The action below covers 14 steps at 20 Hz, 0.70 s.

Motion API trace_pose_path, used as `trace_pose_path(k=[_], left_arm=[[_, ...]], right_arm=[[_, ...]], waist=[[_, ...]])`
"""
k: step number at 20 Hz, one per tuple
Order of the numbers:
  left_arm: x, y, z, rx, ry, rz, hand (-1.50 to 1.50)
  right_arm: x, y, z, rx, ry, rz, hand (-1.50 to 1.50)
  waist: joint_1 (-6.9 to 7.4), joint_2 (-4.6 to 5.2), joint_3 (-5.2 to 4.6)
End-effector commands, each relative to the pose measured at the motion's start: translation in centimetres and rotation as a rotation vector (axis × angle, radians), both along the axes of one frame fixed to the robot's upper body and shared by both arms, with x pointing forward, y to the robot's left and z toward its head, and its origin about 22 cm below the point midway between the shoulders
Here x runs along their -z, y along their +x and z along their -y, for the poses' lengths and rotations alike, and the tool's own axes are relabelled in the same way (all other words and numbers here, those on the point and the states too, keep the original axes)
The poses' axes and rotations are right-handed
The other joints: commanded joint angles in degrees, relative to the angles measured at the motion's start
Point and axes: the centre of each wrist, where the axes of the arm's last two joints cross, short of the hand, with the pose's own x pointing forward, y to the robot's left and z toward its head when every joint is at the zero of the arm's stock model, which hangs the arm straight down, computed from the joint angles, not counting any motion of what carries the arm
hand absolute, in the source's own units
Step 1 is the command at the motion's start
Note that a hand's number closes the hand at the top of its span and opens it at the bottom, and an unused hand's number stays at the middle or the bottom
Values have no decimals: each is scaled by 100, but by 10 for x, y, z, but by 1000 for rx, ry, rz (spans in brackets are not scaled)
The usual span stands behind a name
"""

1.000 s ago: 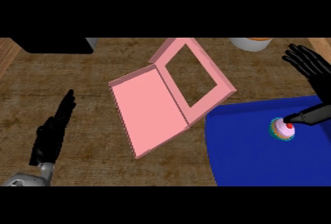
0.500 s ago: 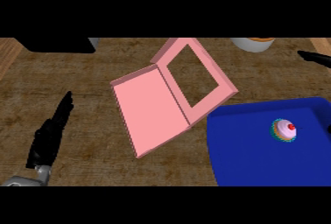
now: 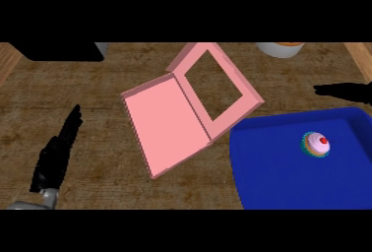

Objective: Pick the cupcake from the tray and place it in the cardboard box

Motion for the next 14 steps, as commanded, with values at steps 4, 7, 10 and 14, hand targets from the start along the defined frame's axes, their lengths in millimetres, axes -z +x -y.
trace_pose_path(k=[4, 7, 10, 14], left_arm=[[13, -9, 1, -10, 5, -8, 0], [5, 0, -23, -12, 2, 14, 0], [2, -11, -15, -4, -6, 4, 0], [2, 5, -10, 6, -5, -12, 0]], right_arm=[[40, -12, -19, -9, -77, -31, -150], [37, -15, -21, 12, -70, -36, -150], [41, -18, -10, 39, -122, -36, -150], [49, -10, 0, 49, -139, -44, -150]], waist=[[-61, -9, 1], [-75, -9, -1], [-54, -11, 1], [-41, -1, 2]])
